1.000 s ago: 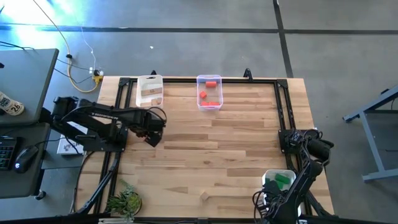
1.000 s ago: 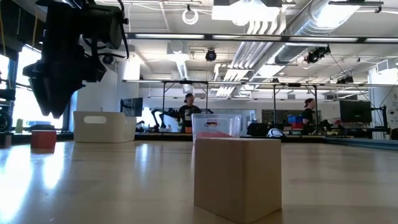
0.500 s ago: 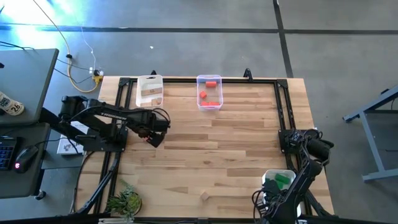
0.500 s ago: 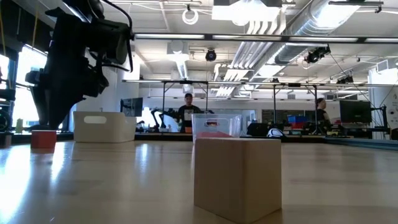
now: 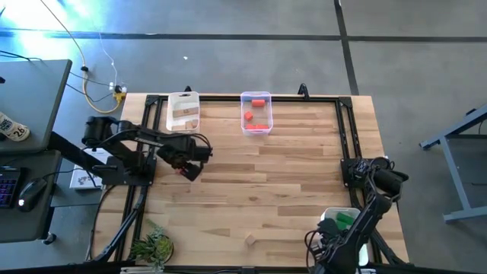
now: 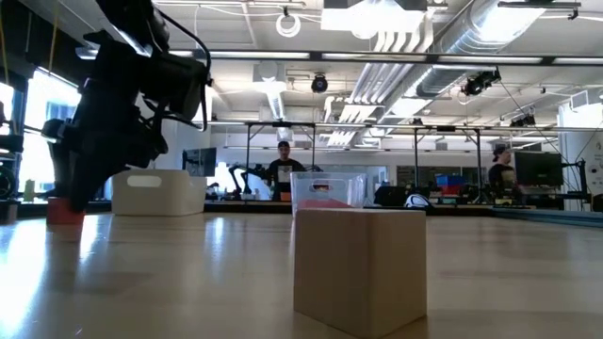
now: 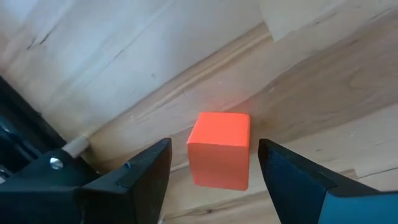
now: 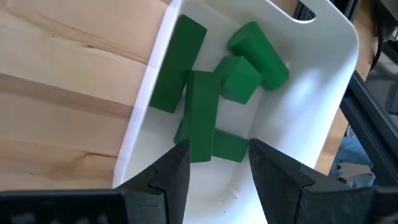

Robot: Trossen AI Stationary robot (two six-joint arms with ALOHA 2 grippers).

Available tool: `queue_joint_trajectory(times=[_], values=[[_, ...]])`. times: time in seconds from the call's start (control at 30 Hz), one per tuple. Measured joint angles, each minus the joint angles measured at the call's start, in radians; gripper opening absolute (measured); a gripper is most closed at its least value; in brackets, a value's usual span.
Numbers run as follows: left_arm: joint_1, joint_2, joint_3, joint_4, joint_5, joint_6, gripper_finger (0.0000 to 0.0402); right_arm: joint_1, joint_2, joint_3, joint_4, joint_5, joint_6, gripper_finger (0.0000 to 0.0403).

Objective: Sort & place blocks by color
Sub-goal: Put the orange block into the transparent bin

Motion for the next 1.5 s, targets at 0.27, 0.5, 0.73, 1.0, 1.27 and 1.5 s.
queue_joint_trajectory(times=[0.27, 0.5, 0.73, 1.0, 1.27, 1.5], values=[[0.016, 0.043, 0.000, 0.024, 0.086, 0.011, 0.0197, 0.001, 0.000, 0.000, 0.000, 0.005, -0.005, 0.0152], [0.017, 0.048, 0.001, 0.024, 0.097, 0.074, 0.0125, -0.006, 0.000, 0.000, 0.000, 0.006, -0.007, 0.0152], [0.016, 0.037, 0.014, 0.049, 0.097, 0.141, 0.0104, -0.009, 0.000, 0.000, 0.000, 0.112, 0.000, 0.0152], [0.018, 0.020, 0.137, 0.058, 0.098, 0.217, 0.0104, -0.052, 0.000, 0.000, 0.000, 0.194, -0.004, 0.0152], [0.086, 0.020, 0.321, 0.160, 0.104, 0.364, 0.0104, -0.107, -0.015, 0.000, 0.000, 0.227, -0.033, 0.0152], [0.192, 0.020, 0.444, 0.289, 0.106, 0.477, 0.0104, -0.166, -0.052, 0.000, 0.000, 0.310, -0.035, 0.0152]])
